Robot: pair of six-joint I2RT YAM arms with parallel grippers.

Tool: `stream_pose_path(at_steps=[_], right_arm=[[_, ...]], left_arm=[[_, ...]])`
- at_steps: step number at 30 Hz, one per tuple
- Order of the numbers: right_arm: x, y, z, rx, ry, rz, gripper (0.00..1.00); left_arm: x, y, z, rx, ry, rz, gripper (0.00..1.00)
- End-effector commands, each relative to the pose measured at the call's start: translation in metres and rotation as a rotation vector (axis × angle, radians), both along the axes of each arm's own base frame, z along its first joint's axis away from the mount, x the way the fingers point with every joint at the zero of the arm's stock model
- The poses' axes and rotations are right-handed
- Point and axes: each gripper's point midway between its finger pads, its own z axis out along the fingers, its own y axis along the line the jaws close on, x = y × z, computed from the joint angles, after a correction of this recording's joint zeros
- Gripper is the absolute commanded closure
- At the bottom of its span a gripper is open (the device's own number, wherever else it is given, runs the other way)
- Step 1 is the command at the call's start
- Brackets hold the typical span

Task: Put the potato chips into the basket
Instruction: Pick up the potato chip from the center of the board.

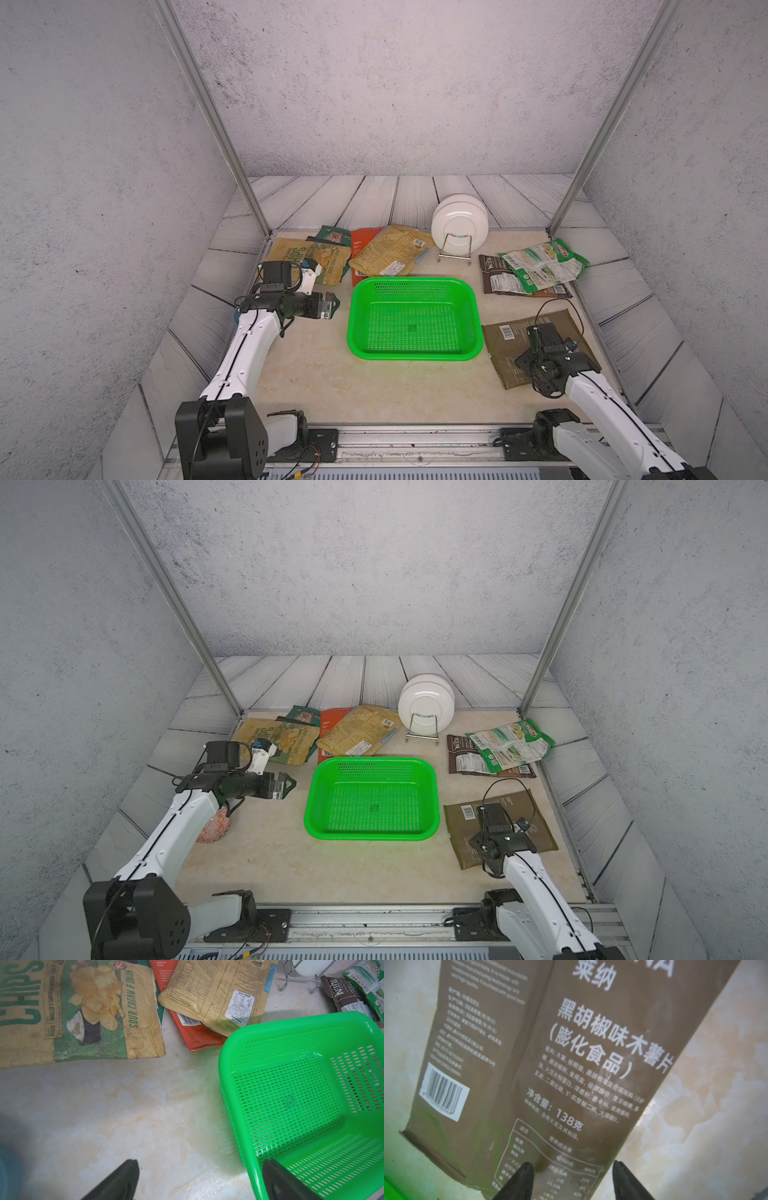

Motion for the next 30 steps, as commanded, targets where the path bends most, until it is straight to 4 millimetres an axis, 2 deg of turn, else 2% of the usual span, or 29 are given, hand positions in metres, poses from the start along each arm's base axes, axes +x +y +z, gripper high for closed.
stream_pose_path(at_steps=[1, 3, 5, 8, 9, 12, 15, 17, 18, 21, 30], right_arm=[[0.009, 0.004, -0.004, 0.036, -0.037, -0.029, 0.37], [0.011, 0.006, -0.008, 0.049, -0.043, -0.034, 0.40], [0.014, 0.008, -0.011, 0.064, -0.050, -0.034, 0.46], [0.016, 0.010, -0.016, 0.076, -0.054, -0.039, 0.47], [0.016, 0.010, -0.017, 0.077, -0.056, -0.041, 0.51], [0.018, 0.010, -0.017, 0.080, -0.070, -0.041, 0.70], [0.020, 0.008, -0.011, 0.071, -0.096, -0.037, 0.82], [0.022, 0.006, -0.004, 0.057, -0.121, -0.028, 0.86], [0.022, 0.005, 0.000, 0.050, -0.132, -0.023, 0.92], [0.024, 0.001, 0.013, 0.024, -0.171, -0.014, 1.00], [0.032, -0.004, 0.074, -0.037, -0.343, 0.057, 1.00]], left_arm=[[-0.002, 0.002, -0.006, 0.002, 0.012, 0.014, 0.01], [-0.002, 0.003, -0.006, 0.003, 0.014, 0.016, 0.01], [-0.001, 0.003, -0.007, 0.006, 0.015, 0.019, 0.01], [0.000, 0.004, -0.008, 0.009, 0.013, 0.019, 0.01], [0.000, 0.004, -0.009, 0.010, 0.015, 0.022, 0.01], [0.001, 0.005, -0.010, 0.015, 0.019, 0.025, 0.01], [0.001, 0.006, -0.011, 0.017, 0.021, 0.027, 0.01], [0.001, 0.006, -0.013, 0.016, 0.025, 0.026, 0.01], [0.001, 0.005, -0.013, 0.016, 0.024, 0.026, 0.01], [0.002, 0.006, -0.013, 0.019, 0.025, 0.027, 0.01], [0.002, 0.007, -0.016, 0.024, 0.033, 0.033, 0.01]])
